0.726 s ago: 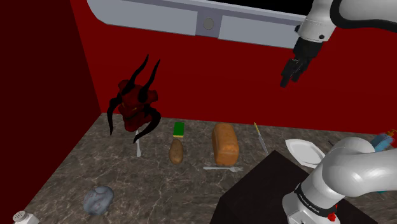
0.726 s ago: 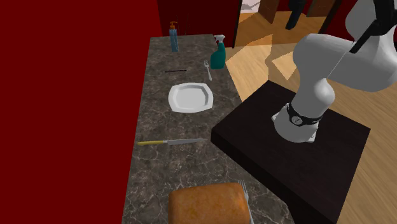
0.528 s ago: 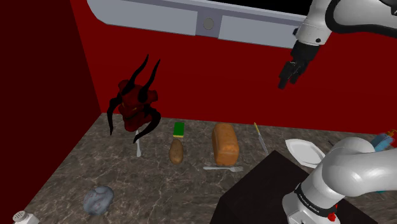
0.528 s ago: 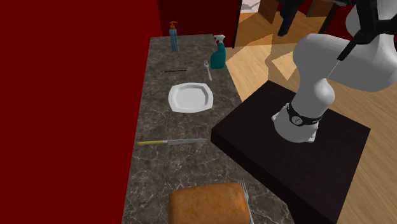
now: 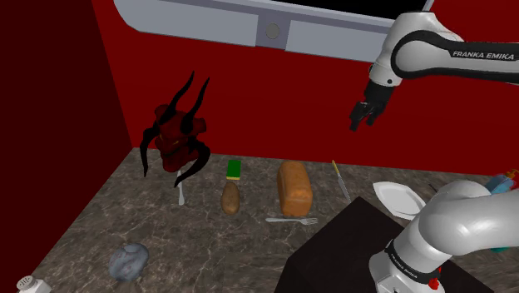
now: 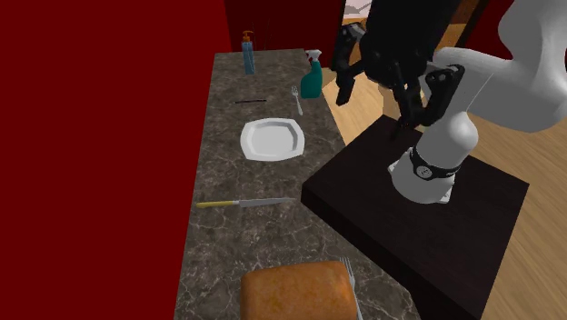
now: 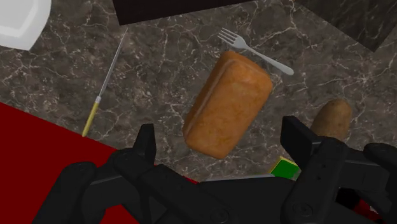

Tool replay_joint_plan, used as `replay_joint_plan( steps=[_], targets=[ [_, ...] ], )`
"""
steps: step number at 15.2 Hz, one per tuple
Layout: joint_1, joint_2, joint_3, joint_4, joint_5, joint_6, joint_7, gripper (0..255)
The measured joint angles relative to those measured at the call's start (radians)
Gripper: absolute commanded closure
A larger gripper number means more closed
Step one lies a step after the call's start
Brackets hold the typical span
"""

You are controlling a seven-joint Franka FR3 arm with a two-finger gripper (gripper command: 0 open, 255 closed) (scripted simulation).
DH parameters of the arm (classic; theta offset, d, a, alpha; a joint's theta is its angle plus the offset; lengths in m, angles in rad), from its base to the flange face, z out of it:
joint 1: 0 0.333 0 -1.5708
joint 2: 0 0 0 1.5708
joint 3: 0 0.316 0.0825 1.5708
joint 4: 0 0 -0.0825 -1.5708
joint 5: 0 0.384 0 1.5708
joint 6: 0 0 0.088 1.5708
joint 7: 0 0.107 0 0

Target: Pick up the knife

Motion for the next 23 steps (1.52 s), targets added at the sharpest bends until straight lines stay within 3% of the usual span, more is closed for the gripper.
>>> replay_joint_plan(
  steps=[9,16,23],
  targets=[
    [-0.066,0.172,-0.108,-0.127,-0.047,0.302,0.007,0],
    [-0.097,0.411,-0.206,-0.137,-0.041,0.552,-0.014,0],
    [-0.098,0.692,-0.285,-0.087,0.077,0.772,-0.084,0]
  ],
)
